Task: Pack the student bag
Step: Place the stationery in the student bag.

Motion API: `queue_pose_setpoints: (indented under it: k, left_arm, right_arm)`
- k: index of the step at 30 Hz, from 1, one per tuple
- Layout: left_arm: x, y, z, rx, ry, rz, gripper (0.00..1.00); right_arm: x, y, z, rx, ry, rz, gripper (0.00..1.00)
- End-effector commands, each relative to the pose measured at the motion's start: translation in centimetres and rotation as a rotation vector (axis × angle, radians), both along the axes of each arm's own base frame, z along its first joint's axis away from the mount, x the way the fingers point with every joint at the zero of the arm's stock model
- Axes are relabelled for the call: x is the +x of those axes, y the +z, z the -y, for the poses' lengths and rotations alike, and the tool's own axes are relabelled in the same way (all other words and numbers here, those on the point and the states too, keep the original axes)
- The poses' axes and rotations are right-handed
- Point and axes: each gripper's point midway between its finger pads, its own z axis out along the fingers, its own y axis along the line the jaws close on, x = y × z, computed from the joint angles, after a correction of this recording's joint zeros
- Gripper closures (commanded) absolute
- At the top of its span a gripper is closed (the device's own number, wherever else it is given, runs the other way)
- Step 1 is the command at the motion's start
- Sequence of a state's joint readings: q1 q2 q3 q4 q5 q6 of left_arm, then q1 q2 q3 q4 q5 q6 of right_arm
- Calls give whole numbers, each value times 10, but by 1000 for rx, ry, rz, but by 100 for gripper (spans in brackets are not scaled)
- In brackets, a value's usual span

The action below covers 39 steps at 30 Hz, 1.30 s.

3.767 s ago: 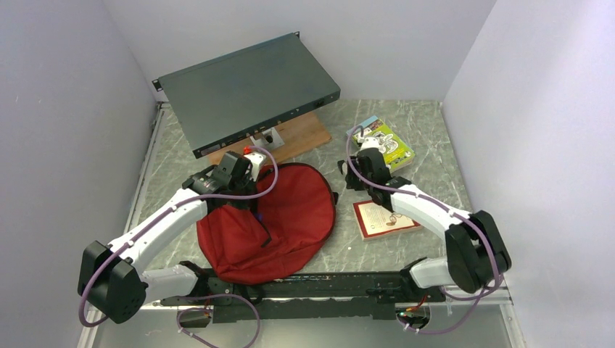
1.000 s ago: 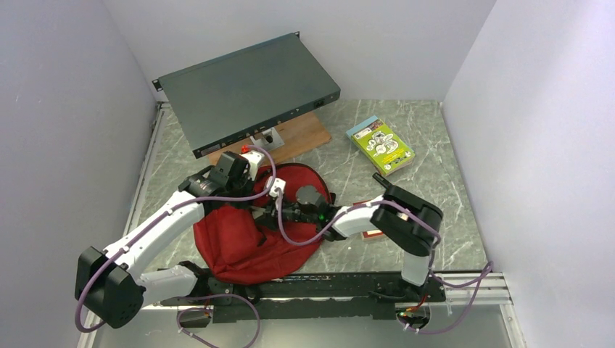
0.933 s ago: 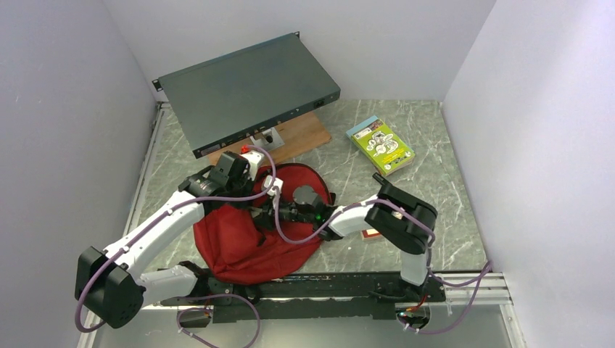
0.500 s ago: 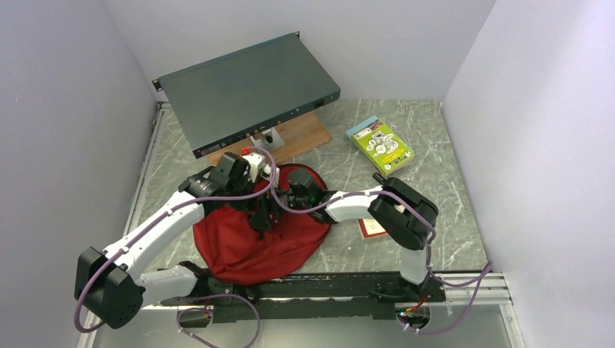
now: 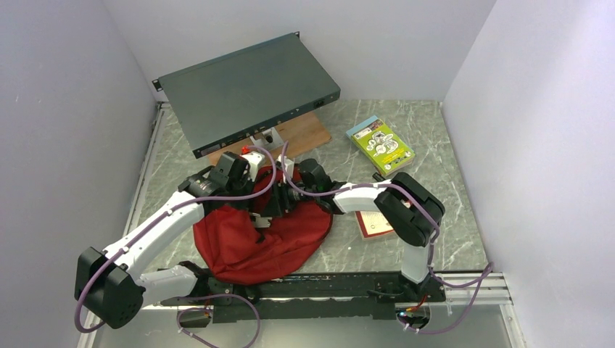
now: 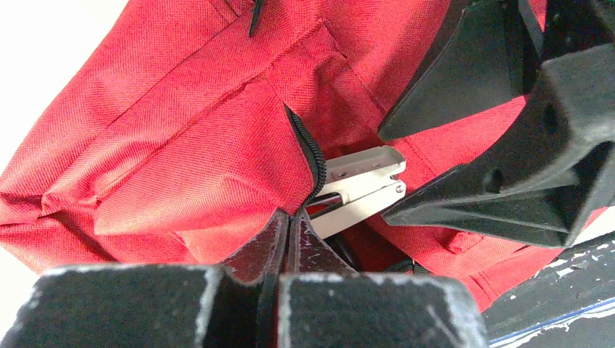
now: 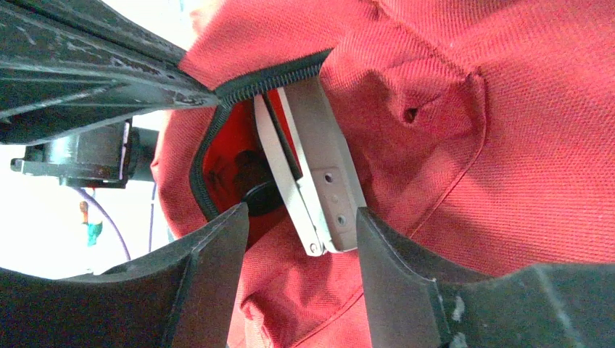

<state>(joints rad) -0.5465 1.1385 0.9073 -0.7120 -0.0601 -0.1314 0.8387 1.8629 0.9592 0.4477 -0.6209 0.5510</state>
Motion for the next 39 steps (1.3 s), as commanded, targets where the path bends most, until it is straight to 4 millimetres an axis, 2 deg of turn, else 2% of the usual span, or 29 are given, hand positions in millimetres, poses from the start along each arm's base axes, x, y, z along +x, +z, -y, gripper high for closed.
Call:
queue_pose_setpoints:
  k: [1,7,10,12,15,18,21,24,26,28,31,35,37,39]
  left_arm:
    - [9,13,9,-38,-27,52,100]
    - [9,11,10,-37,-29,46,100]
    - [9,11,10,-37,-30,44,100]
    - [9,11,10,-37,-30,44,100]
    - [9,10,10,-37,-30,43,100]
    - [9,9,11,-37,-32,38,100]
    - [9,9,12,-38,-34,34,100]
    - [9,9,12,-38,-34,35,100]
    - [10,10,12,-38,-34,37,100]
    - [9,9,11,-36,-32,36,100]
    - [9,9,11,-37,-29,37,100]
    - [8,10,13,-49,-37,35,100]
    - [8,10,14,-51,-42,31,100]
    - [7,8,15,-51,-47,24,100]
  right_arm:
    - [-1,2,-8,3,8,-6,43]
    - [-20,-4,-23,10,57,-44,45]
    - [-19,-14,-28,-20,33,-50,47]
    - [-17,-18,-29,-43,21,-50,55]
    - [-17,-10,-33,-27,19,-71,77]
    - [-21,12,-39,9,40,-109,93]
    - [-25,38,-42,64,40,-144,99]
    - [-34,55,-47,114,40,-219,100]
    - [-41,59,-53,143,42,-282,100]
    - [-49,55,-60,156,38,-340,100]
    - [-50,35,-64,117,-30,-374,98]
    - [-29,20,-56,66,-208,-356,95]
    - [-18,23,-51,66,-295,-356,94]
    - [-6,42,-50,89,-361,-340,93]
